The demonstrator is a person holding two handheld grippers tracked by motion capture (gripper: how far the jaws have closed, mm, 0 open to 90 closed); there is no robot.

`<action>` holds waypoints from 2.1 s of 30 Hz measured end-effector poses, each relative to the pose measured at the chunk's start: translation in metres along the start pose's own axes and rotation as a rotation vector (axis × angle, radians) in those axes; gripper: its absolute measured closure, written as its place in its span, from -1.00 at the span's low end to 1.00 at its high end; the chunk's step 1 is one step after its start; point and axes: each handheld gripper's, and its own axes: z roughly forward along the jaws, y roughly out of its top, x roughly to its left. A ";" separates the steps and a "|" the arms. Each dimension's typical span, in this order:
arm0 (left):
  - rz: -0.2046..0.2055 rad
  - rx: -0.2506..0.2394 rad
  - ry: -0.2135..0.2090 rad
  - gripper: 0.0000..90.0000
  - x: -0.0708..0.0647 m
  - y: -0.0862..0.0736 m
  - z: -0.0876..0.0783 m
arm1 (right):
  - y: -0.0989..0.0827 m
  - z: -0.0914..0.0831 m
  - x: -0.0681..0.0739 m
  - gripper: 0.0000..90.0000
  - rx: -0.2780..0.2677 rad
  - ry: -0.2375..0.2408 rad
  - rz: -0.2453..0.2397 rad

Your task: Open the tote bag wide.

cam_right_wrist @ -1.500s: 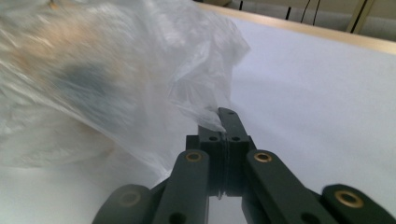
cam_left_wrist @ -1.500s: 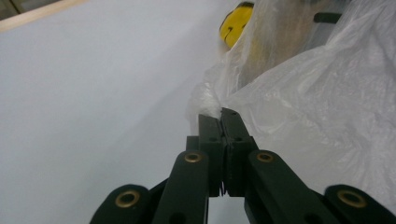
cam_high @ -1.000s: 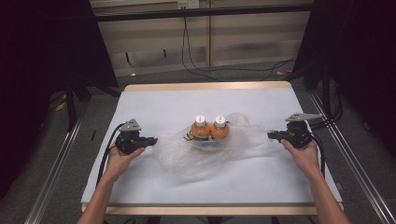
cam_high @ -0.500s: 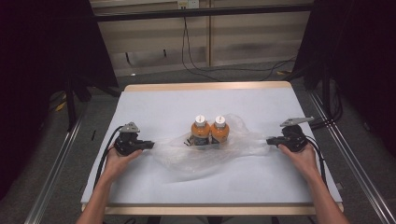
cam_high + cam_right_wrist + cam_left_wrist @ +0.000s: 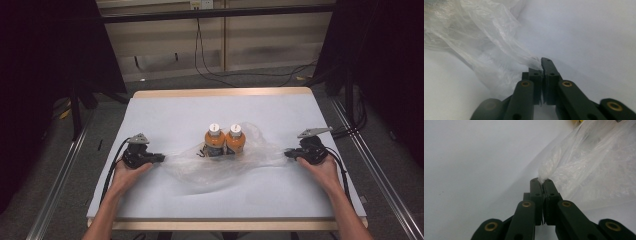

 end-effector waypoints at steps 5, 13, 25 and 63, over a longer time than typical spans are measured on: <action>-0.060 -0.106 -0.018 0.48 0.005 0.003 -0.011 | 0.004 -0.005 0.001 0.45 -0.057 0.026 0.004; -0.075 -0.209 -0.012 -0.03 0.001 0.012 -0.029 | 0.014 -0.022 0.005 -0.15 -0.174 0.038 0.012; 0.016 -0.227 -0.088 0.05 -0.025 0.032 -0.030 | 0.031 -0.056 0.015 -0.51 -0.296 0.088 0.001; 0.237 -0.072 -0.185 1.00 -0.082 0.097 0.046 | 0.099 0.005 0.070 1.00 -0.091 0.269 -0.221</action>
